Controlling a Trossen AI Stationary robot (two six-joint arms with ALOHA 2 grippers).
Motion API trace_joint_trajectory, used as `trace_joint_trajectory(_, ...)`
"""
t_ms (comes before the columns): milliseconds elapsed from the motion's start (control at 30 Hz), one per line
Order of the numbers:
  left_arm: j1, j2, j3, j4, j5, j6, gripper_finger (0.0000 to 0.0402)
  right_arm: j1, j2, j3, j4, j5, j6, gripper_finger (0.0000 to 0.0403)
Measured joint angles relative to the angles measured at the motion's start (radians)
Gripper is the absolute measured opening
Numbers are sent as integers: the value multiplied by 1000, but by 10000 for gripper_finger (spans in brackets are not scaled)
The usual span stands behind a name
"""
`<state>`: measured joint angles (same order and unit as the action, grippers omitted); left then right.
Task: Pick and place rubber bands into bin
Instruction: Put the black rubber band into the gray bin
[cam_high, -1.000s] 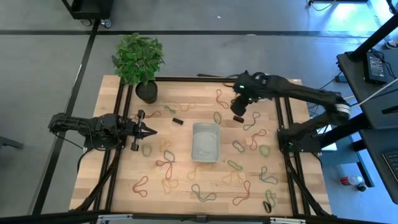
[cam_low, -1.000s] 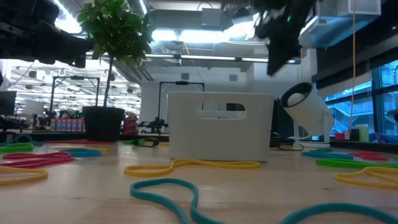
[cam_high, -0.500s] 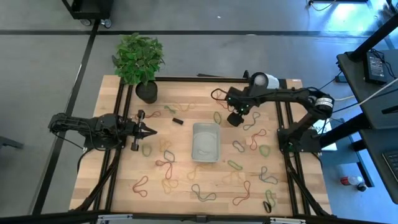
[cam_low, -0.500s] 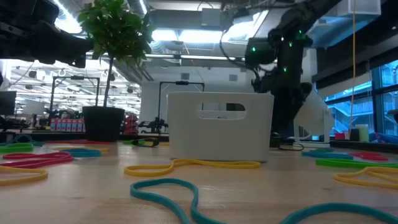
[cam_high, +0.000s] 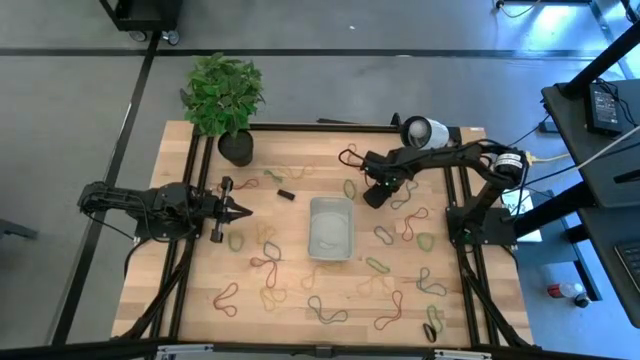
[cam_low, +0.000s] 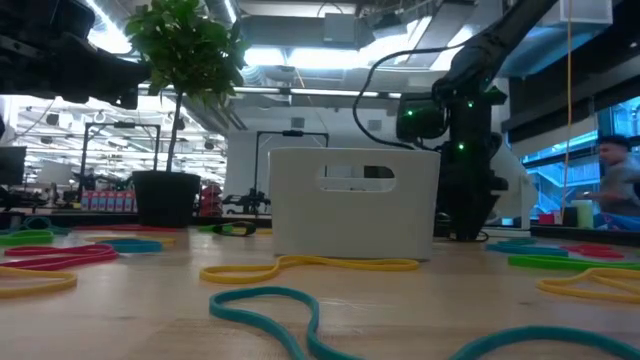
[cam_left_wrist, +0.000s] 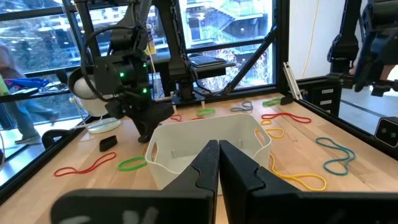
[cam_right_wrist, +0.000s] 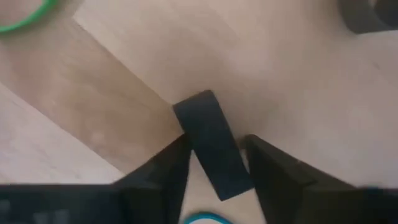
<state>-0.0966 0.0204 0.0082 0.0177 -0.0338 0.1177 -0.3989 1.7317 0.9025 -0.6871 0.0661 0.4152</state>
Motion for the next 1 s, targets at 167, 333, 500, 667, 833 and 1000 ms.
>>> trace_joint_trajectory(167,0,0,0,0,0,0,6,17,-17,-3,3,15,-5,26)
trace_joint_trajectory(333,0,0,0,0,0,0,8,24,-100,-9,-38,68,-7,12)
trace_joint_trajectory(500,0,0,0,0,0,0,6,30,-231,53,-177,111,-31,4)
trace_joint_trajectory(667,0,0,0,0,0,0,8,86,-319,212,-312,173,-30,2)
trace_joint_trajectory(833,0,0,0,0,0,0,6,198,-303,441,-379,182,-17,2)
trace_joint_trajectory(1000,0,0,0,0,0,0,8,330,-217,656,-375,222,26,1)
